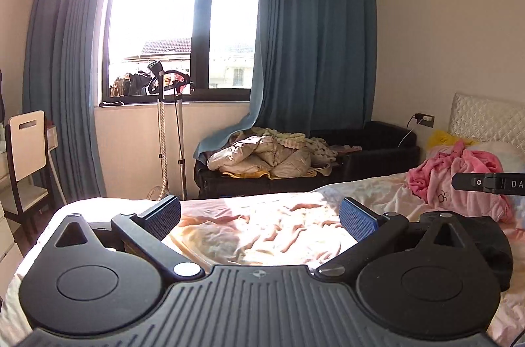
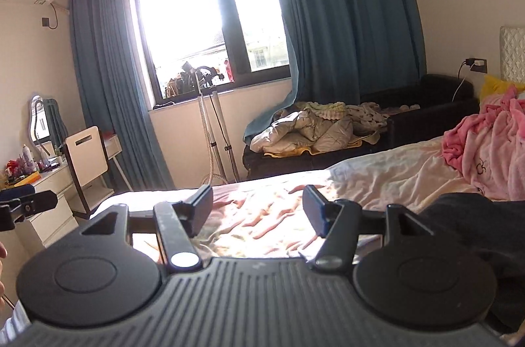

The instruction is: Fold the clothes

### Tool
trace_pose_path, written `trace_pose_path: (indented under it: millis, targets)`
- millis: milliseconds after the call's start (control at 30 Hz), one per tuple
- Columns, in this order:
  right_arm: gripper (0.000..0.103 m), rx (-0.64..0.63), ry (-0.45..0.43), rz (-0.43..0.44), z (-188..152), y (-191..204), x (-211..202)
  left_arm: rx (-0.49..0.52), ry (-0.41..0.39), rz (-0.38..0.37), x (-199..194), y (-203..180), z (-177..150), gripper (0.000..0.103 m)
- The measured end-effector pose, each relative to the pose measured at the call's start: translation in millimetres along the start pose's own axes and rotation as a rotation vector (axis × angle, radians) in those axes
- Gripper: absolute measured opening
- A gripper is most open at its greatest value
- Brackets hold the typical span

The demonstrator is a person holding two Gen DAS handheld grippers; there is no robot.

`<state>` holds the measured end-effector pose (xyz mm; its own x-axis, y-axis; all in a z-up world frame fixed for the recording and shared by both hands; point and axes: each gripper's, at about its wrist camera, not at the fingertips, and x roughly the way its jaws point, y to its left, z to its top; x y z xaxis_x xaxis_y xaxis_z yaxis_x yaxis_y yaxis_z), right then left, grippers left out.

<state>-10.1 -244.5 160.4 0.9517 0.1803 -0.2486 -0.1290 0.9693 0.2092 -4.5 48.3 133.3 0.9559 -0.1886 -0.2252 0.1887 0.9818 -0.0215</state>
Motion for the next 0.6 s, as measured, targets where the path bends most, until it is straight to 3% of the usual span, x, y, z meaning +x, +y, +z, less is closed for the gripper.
trace_pose_path:
  millis: [167, 400, 600]
  targets:
    - [0.061, -0.058, -0.013, 0.030, -36, 12, 29, -0.053, 0.008, 0.096, 18, 20, -45, 0.103]
    - [0.061, -0.104, -0.004, 0.052, -84, 4, 69, -0.052, -0.001, 0.166, 46, 25, -76, 0.103]
    - [0.063, -0.119, 0.012, 0.041, -119, -9, 83, -0.084, 0.046, 0.172, 68, 21, -98, 0.103]
